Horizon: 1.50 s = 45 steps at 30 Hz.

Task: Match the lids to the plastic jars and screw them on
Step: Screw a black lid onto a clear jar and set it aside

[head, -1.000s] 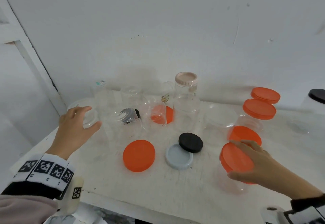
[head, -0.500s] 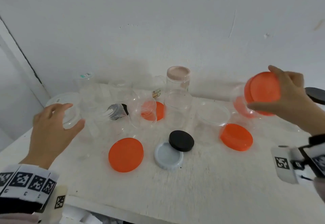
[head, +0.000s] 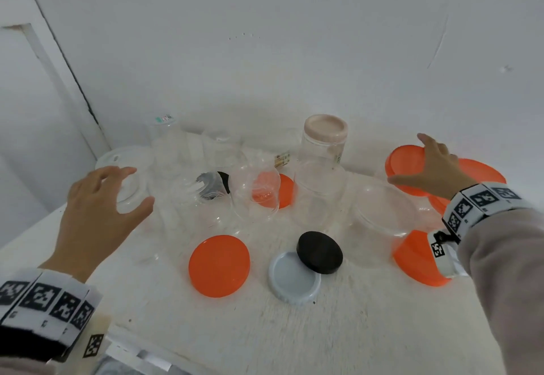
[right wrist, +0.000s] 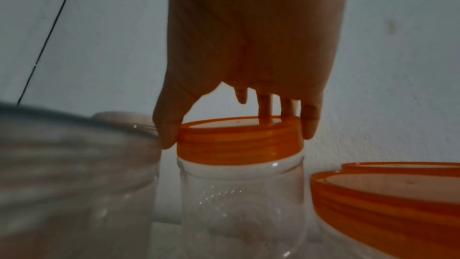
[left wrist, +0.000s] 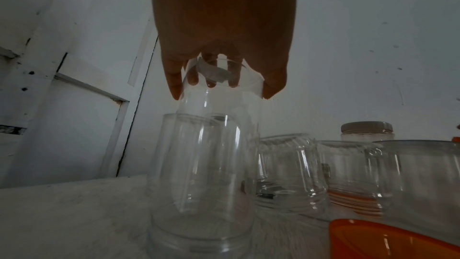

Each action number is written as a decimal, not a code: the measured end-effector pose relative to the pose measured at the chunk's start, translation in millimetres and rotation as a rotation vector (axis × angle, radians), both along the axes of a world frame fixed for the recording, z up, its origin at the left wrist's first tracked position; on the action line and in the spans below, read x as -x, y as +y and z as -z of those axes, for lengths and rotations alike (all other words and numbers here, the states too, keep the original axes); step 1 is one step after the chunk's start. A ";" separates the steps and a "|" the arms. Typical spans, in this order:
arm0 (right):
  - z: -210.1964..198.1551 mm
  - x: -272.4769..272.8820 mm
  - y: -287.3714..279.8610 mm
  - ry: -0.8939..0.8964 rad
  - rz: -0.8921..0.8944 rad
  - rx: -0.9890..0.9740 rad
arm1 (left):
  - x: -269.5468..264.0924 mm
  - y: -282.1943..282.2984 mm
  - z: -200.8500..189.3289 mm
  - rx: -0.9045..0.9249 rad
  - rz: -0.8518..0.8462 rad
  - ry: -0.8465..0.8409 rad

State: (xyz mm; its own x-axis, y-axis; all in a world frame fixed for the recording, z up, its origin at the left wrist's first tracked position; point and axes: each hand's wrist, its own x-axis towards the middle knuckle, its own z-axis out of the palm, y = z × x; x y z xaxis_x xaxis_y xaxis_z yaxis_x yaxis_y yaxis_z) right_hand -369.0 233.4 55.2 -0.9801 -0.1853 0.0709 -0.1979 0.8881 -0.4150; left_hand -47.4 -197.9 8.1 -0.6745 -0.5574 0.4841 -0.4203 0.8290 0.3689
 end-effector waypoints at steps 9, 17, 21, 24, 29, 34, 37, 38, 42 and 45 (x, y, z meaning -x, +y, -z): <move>17.9 26.4 -8.1 -0.145 -0.027 -0.269 | -1.7 8.9 -5.0 -0.001 -0.044 -0.031; 22.8 24.4 -12.3 -0.227 -0.080 -0.384 | -1.9 8.8 -6.2 -0.009 -0.053 -0.052; 2.4 13.3 -18.2 -0.201 -0.133 -0.326 | -2.7 10.6 -8.1 -0.031 -0.038 -0.058; -23.3 -2.6 -28.8 -0.057 -0.206 -0.233 | -4.1 11.9 -10.3 -0.054 -0.026 -0.053; -47.3 -57.9 -66.7 0.128 -0.398 -0.033 | -8.2 9.9 -14.4 -0.142 -0.003 -0.063; -29.2 -124.8 -103.0 0.078 -0.692 -0.101 | -18.4 11.3 -18.9 -0.208 0.034 -0.032; -4.8 -146.4 -116.4 -0.085 -0.843 -0.396 | -29.7 16.6 -23.4 -0.219 0.040 0.029; 3.2 -150.2 -119.2 -0.159 -0.858 -0.494 | -33.5 18.6 -25.8 -0.217 0.037 0.044; 26.6 -152.6 -124.3 -0.283 -0.868 -0.811 | -46.8 25.8 -37.1 -0.220 0.059 0.136; 35.9 -149.2 -123.8 -0.278 -0.850 -0.945 | -50.3 30.1 -46.6 -0.269 0.114 0.226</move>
